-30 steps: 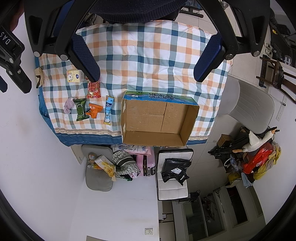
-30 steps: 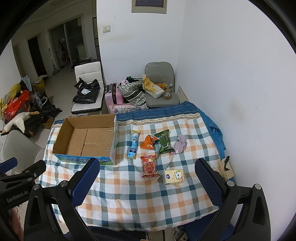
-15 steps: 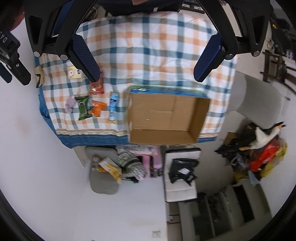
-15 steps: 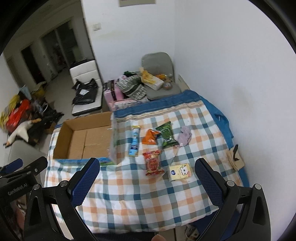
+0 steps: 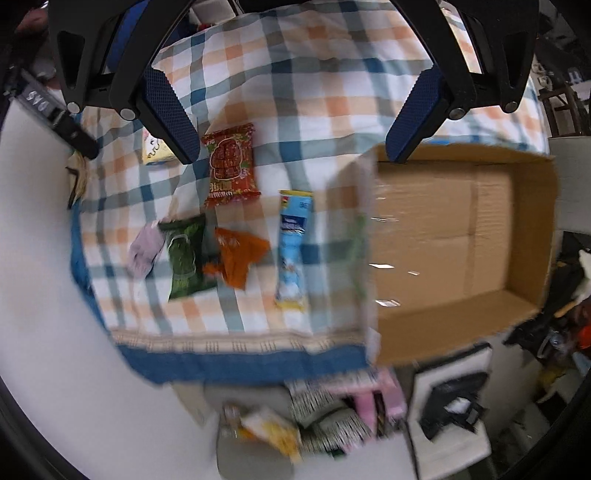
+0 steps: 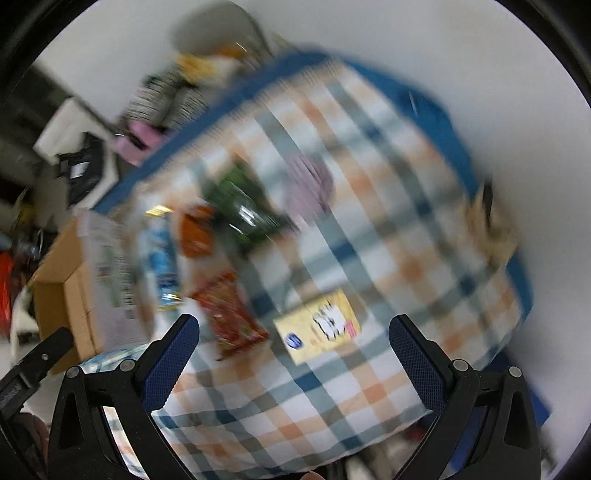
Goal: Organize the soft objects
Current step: 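Grasp the red snack bag with the left tool while the right tool grasps the yellow tissue pack, then carry both items into the box and open both tools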
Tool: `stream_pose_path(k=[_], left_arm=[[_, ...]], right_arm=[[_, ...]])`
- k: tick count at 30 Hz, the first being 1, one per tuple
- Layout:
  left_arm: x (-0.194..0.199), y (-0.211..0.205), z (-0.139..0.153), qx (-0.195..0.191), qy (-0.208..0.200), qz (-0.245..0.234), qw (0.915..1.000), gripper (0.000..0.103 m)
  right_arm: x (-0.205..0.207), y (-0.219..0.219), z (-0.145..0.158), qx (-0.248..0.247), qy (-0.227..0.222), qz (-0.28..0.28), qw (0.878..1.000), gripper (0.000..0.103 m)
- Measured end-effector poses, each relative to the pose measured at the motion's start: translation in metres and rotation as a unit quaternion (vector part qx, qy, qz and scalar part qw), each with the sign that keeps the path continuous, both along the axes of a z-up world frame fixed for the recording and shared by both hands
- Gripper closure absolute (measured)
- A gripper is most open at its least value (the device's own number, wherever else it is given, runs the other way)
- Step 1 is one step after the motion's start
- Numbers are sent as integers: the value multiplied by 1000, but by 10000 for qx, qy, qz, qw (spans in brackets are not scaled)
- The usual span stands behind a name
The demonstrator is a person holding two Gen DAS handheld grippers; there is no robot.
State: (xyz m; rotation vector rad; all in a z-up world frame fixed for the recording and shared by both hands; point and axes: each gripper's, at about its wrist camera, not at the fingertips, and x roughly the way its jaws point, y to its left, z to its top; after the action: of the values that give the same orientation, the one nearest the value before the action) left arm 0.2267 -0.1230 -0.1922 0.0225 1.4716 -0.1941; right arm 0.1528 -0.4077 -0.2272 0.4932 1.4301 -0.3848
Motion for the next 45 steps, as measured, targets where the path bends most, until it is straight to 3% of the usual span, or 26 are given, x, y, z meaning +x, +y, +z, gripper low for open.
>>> stream_pose_path(k=[4, 10, 16, 19, 21, 23, 24, 25, 27, 30, 39, 45], left_arm=[[14, -27, -57, -4, 634, -93, 9979, 0], [20, -57, -125, -31, 1444, -104, 9895, 0], [22, -85, -167, -159, 1967, -287, 9799, 0], [18, -100, -184, -93, 2151, -472, 9754, 0], [17, -105, -191, -132, 2251, -455, 9732, 0], [17, -108, -193, -143, 2225, -489, 9736, 0], [16, -109, -193, -134, 2179, -522, 9745, 5], [16, -110, -193, -118, 2146, -547, 9751, 23], [16, -108, -194, 166, 2110, -657, 9751, 43], [14, -107, -197, 253, 2047, -802, 9752, 52], [-5, -109, -172, 402, 1381, -899, 9855, 58], [-29, -84, -117, 149, 775, -814, 9935, 59]], right_arm=[[-26, -31, -78, 660, 547, -994, 9913, 0], [-52, -34, -143, 1465, 792, -1900, 9676, 0], [-52, -24, -177, 1826, 975, -2248, 9522, 4], [-56, -21, -186, 1774, 1117, -2249, 9516, 18], [-55, -22, -188, 1829, 1156, -2228, 9506, 20], [-58, -21, -188, 1813, 1175, -2192, 9515, 22], [-58, -20, -187, 1784, 1194, -2144, 9529, 22], [-58, -18, -186, 1742, 1212, -2080, 9548, 23], [-52, -15, -184, 1684, 1189, -1917, 9596, 23], [-45, -11, -179, 1528, 1223, -1551, 9683, 24], [-44, 19, -157, 1267, 1168, -1006, 9799, 28], [-41, 47, -122, 1283, 877, -506, 9866, 29]])
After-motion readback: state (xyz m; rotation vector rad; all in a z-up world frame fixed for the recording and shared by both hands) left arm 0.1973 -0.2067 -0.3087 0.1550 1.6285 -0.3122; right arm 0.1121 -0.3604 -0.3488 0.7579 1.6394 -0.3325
